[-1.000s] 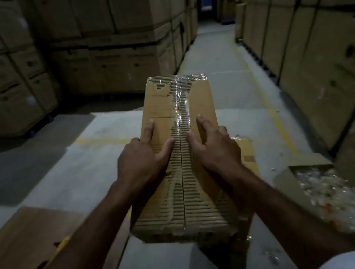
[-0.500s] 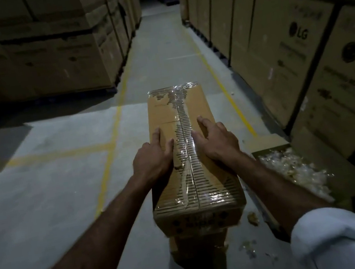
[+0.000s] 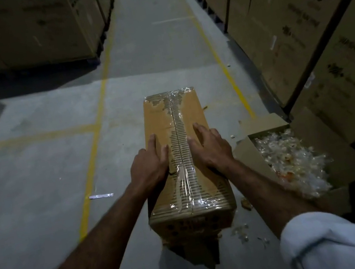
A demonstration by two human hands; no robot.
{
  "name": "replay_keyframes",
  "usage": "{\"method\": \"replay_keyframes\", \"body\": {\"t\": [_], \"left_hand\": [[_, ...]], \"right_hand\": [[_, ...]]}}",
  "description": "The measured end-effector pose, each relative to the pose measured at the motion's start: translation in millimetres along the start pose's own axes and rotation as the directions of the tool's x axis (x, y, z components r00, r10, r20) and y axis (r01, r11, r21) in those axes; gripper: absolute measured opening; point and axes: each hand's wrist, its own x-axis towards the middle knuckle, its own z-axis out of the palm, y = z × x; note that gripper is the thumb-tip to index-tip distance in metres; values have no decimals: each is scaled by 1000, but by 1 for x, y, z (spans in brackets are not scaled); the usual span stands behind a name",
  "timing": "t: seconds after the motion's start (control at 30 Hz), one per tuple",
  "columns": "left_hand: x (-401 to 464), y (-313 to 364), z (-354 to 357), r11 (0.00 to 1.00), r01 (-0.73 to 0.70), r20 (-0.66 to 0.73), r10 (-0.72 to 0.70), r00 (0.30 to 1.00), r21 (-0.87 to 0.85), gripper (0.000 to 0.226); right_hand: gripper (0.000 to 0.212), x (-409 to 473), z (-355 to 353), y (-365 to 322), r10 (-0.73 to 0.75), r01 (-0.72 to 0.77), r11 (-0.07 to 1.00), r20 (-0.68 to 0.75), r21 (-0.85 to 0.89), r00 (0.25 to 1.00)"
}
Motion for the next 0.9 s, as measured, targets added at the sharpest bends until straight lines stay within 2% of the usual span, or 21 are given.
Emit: {"method": "replay_keyframes", "body": {"t": [0.17,0.37,0.47,0.57,0.67,0.83,0.9], "left_hand": [[-2,0,22,998,55,-89,-55,995,-6,66],[-3,-1,25,997,79,-66,-79,995,1,67],[-20,4,16,997,73,-132,-68,989,33,67],[-50,10,2,997,39,-255,-21,967,66,63],[-88,6,-17,990,72,-349,-26,937,120,61],[-162,-12,-42,956,231,-472,-122,873,182,62],[-196,-24,-51,933,312,-522,-179,834,180,65]], "right_hand": [[62,5,20,15,-26,26,1000,65,2,998],[62,4,26,21,-54,54,999,12,-1,998],[62,-4,23,17,-149,144,987,-73,-76,986],[63,-12,22,3,-328,315,943,-137,-111,935],[60,-25,29,-20,-459,450,888,-149,-92,876],[55,-65,40,-63,-648,652,758,-115,1,753],[54,-91,46,-82,-729,734,676,-88,70,679]]}}
